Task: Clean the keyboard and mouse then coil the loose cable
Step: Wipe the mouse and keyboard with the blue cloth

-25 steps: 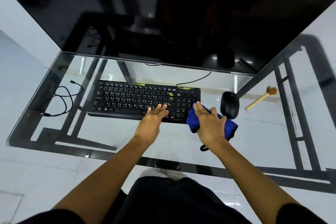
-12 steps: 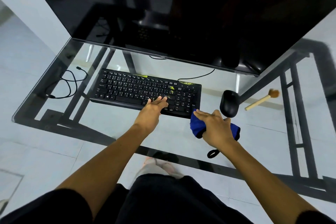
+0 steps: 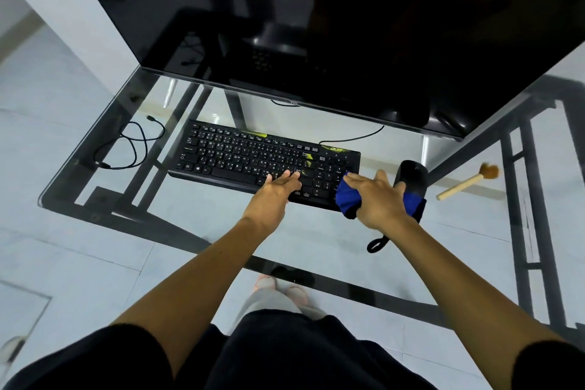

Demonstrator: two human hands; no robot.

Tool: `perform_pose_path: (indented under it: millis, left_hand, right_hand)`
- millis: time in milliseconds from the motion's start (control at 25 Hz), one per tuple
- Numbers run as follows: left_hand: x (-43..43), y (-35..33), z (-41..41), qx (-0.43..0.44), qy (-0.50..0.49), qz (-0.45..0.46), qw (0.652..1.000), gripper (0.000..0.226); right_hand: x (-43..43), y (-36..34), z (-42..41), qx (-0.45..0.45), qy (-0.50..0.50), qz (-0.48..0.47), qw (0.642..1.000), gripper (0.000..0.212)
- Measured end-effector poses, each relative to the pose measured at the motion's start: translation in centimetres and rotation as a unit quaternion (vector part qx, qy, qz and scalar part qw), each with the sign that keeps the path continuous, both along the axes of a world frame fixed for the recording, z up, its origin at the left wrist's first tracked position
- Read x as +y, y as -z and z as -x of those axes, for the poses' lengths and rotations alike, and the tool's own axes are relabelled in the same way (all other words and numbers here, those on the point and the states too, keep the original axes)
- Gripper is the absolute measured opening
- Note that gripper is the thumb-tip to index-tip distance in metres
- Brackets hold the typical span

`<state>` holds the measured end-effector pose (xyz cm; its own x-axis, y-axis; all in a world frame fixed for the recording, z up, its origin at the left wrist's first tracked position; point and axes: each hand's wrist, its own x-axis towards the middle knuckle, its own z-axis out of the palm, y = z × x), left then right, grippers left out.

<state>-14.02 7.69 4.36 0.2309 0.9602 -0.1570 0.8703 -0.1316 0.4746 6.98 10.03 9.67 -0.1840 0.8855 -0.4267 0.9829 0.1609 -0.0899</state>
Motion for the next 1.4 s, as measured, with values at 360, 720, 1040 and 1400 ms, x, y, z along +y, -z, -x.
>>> perform_pose_path:
  millis: [360, 720, 1040, 1400]
  left_hand:
    - [0.0, 0.2, 0.0, -0.004, 0.005, 0.001, 1.0, 0.074]
    - [0.0, 0.3, 0.1, -0.003, 0.004, 0.002, 1.0, 0.066]
    - [0.0, 0.3, 0.0, -0.003, 0.0, -0.004, 1.0, 0.065]
    - [-0.1, 0.2, 0.0, -0.01, -0.006, -0.003, 1.0, 0.062]
  right_hand:
    - [-3.5, 0.5, -1.0, 0.137, 0.13, 0.062, 0.98, 0.078]
    - [2.0, -1.8, -0.9, 0.427, 0.421, 0.068, 0.797, 0.014]
    - [2.5, -0.2, -0.9, 0.367, 0.366, -0.024, 0.855, 0.08]
    - [2.4, 1.2, -0.2, 0.27, 0.318, -0.035, 0.908, 0.037]
